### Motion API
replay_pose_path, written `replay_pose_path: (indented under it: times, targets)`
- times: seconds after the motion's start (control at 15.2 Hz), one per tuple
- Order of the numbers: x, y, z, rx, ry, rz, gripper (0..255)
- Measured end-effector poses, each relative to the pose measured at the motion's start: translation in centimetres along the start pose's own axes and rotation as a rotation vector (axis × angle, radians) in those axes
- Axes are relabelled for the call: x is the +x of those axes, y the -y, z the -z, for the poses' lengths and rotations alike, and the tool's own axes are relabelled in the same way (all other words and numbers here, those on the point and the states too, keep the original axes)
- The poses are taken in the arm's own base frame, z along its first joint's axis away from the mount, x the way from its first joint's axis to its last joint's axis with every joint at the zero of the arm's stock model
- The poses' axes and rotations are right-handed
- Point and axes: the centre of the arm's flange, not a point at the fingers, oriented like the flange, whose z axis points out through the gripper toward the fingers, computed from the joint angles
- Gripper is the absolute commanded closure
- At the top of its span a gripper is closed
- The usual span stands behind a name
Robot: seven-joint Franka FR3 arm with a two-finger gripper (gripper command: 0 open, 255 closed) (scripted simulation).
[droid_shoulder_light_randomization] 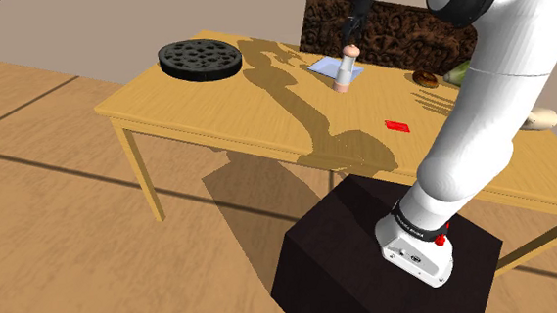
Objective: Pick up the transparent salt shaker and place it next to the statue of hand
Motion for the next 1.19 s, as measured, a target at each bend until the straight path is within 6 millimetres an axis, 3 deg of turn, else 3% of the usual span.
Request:
replay_pose_path:
  times: [0.4, 0.79, 0.86, 1.19]
  targets:
    - [0.1, -0.1, -2.9, 0.000, 0.000, 0.001, 0]
    - [0.1, -0.1, -3.3, -0.001, -0.001, 0.001, 0]
    - [0.1, -0.1, -3.3, -0.001, -0.001, 0.001, 255]
    - [0.1, -0.1, -3.2, -0.001, -0.002, 0.001, 255]
